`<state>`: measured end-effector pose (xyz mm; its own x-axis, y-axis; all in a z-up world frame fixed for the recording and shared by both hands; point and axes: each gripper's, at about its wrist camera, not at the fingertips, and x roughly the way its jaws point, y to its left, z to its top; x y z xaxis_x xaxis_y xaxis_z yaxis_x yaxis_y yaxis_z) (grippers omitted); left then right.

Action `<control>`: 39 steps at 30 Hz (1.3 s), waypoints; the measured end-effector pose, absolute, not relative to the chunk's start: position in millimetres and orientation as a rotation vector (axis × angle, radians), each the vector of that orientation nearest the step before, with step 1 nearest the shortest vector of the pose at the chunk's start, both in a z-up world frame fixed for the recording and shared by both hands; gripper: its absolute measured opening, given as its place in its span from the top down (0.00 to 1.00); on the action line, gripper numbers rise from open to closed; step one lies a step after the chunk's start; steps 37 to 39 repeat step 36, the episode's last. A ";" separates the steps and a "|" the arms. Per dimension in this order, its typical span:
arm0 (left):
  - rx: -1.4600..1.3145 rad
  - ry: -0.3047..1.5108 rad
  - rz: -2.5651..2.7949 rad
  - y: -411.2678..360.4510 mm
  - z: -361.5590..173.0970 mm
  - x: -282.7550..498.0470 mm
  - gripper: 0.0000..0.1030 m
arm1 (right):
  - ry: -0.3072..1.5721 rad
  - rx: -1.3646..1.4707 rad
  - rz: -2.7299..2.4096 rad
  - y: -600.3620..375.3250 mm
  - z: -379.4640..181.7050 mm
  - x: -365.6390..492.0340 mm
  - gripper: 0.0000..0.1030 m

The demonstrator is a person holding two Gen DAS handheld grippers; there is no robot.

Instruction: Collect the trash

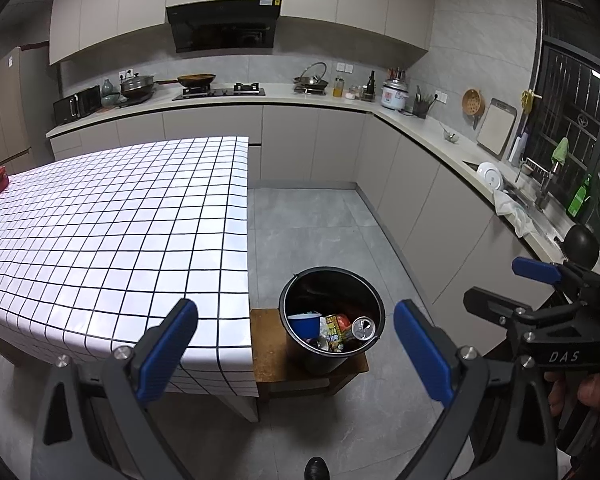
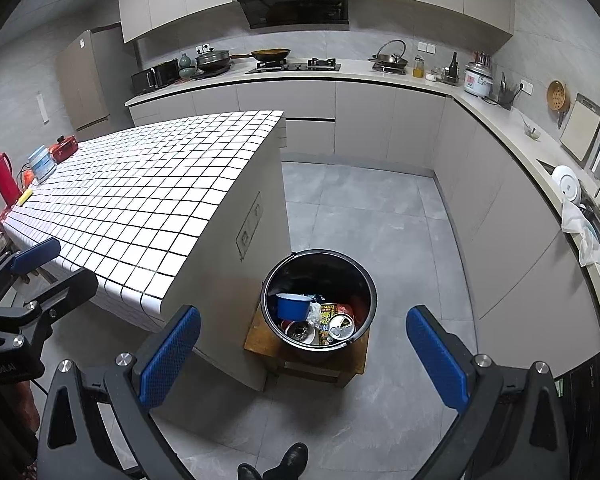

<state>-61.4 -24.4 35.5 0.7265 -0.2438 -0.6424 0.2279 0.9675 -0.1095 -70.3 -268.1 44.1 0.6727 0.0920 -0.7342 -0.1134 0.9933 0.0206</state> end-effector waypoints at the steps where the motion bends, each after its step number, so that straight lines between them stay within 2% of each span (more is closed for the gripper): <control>1: -0.024 0.711 -0.260 -23.1 35.5 -60.6 0.04 | 0.824 -0.028 0.116 -267.1 44.0 -70.5 0.00; 39: -0.064 0.725 -0.286 -7.6 31.5 -48.5 0.03 | 0.798 -0.048 0.138 -253.5 53.2 -56.9 0.00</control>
